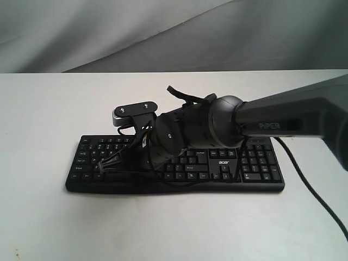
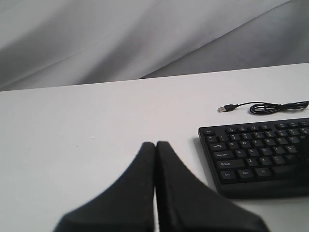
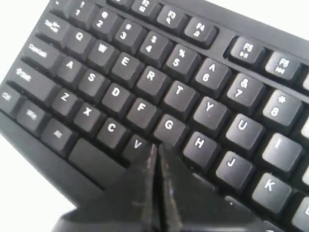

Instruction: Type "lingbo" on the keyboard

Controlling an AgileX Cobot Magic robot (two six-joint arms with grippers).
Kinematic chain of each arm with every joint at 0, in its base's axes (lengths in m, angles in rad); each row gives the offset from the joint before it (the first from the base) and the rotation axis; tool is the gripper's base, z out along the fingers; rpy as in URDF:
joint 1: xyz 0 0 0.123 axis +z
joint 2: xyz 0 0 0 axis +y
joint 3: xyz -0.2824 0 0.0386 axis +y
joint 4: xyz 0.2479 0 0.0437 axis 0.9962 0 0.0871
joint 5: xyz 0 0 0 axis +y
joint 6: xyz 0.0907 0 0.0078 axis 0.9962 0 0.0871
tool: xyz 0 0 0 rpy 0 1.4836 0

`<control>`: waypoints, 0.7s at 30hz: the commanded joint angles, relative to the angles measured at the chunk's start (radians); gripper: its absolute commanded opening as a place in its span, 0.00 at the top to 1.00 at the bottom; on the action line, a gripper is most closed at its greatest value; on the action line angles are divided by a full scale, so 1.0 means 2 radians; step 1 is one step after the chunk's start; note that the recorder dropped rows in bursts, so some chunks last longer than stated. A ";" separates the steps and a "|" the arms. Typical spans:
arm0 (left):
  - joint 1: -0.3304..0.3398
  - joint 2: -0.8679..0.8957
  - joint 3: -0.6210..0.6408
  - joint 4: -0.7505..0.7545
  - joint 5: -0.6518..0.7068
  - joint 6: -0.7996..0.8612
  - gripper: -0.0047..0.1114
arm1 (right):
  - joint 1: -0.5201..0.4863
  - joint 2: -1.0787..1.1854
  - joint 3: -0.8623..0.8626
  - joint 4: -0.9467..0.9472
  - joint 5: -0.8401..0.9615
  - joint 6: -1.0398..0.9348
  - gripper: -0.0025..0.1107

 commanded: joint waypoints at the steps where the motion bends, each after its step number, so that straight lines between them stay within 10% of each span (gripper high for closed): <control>1: 0.001 -0.001 0.002 -0.004 -0.002 -0.002 0.96 | 0.002 -0.037 0.003 -0.024 -0.010 -0.001 0.98; 21: 0.001 -0.001 0.002 -0.004 -0.002 -0.002 0.96 | -0.084 -0.059 0.006 -0.038 0.041 0.012 0.98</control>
